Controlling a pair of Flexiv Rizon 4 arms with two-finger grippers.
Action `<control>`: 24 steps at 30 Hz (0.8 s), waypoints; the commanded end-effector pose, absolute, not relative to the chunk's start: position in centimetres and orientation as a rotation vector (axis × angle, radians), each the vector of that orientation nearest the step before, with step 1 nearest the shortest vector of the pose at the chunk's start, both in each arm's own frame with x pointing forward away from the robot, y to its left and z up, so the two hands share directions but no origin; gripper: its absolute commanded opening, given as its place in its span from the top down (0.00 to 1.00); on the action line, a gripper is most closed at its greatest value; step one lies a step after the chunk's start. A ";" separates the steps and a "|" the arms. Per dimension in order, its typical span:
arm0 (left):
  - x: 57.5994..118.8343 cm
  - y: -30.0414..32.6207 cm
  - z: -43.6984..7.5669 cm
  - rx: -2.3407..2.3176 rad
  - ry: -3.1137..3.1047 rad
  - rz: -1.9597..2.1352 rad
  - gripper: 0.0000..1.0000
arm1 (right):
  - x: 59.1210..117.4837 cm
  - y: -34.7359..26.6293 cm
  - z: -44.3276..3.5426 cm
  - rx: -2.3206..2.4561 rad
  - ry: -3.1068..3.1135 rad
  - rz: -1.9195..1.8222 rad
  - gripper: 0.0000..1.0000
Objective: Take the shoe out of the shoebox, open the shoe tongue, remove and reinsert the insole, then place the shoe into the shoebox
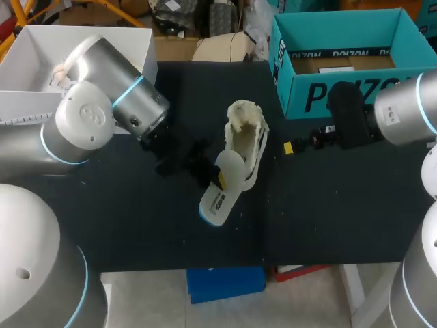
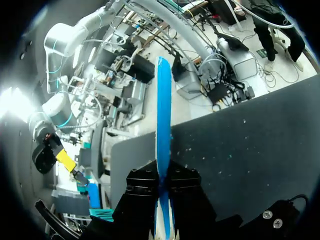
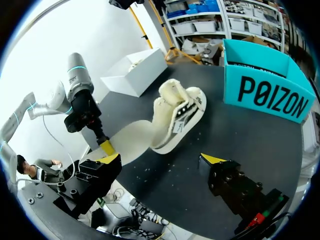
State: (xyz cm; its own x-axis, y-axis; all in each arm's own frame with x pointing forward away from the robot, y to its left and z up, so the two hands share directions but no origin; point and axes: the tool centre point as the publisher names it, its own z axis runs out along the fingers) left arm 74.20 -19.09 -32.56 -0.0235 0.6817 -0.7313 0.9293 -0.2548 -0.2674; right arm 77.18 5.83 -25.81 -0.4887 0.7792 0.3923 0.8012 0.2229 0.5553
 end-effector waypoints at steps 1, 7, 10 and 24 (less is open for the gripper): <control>75.8 -19.7 -33.2 2.011 1.712 -1.175 1.00 | 77.2 5.9 -25.8 -1.575 -2.434 -1.130 0.00; 77.7 -20.2 -34.1 2.024 1.714 -1.188 1.00 | 77.2 5.9 -25.8 -1.575 -2.434 -1.130 0.00; 78.7 -20.9 -34.3 2.038 1.695 -1.201 1.00 | 77.2 5.9 -25.8 -1.575 -2.434 -1.130 0.00; 82.5 -23.2 -35.7 2.050 1.698 -1.230 1.00 | 77.2 5.9 -25.8 -1.575 -2.434 -1.130 0.00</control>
